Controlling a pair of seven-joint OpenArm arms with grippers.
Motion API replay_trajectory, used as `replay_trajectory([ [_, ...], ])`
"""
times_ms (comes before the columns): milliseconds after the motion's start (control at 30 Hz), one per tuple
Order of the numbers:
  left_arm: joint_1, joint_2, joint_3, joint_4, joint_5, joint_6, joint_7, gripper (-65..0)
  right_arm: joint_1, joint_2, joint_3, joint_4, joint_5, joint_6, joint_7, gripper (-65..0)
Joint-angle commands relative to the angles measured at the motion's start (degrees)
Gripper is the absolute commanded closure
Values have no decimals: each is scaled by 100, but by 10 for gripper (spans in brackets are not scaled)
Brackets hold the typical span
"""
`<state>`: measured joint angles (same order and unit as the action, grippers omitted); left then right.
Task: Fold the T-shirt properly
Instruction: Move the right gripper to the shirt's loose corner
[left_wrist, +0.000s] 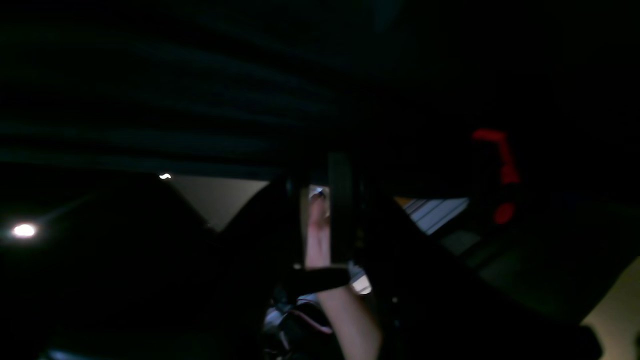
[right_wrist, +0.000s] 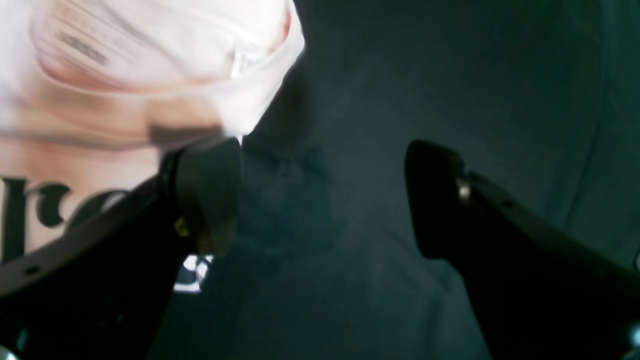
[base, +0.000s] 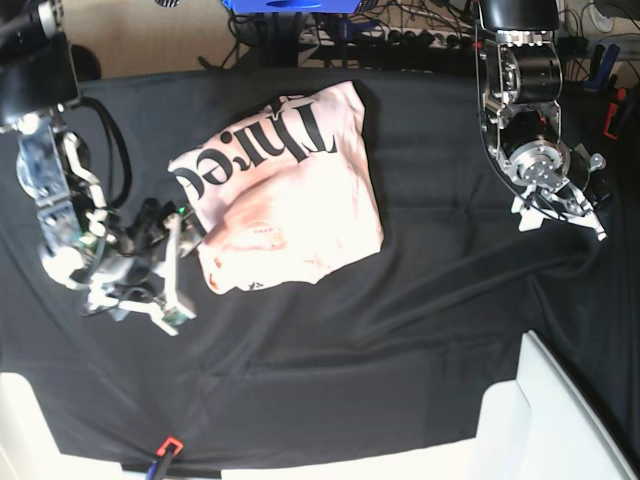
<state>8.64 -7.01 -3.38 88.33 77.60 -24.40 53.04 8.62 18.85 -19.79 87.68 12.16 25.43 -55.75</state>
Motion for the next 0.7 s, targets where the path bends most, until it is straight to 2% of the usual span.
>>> replay_trajectory([
  [0, -16, -51, -27, 76, 270, 62, 99, -60, 171, 9, -91, -25, 45, 11, 85, -486],
  [300, 177, -25, 43, 41, 464, 62, 99, -60, 698, -342, -205, -640, 54, 20, 85, -486],
  [667, 186, -25, 52, 50, 464, 62, 99, -60, 804, -668, -205, -1282, 63, 20, 102, -483],
])
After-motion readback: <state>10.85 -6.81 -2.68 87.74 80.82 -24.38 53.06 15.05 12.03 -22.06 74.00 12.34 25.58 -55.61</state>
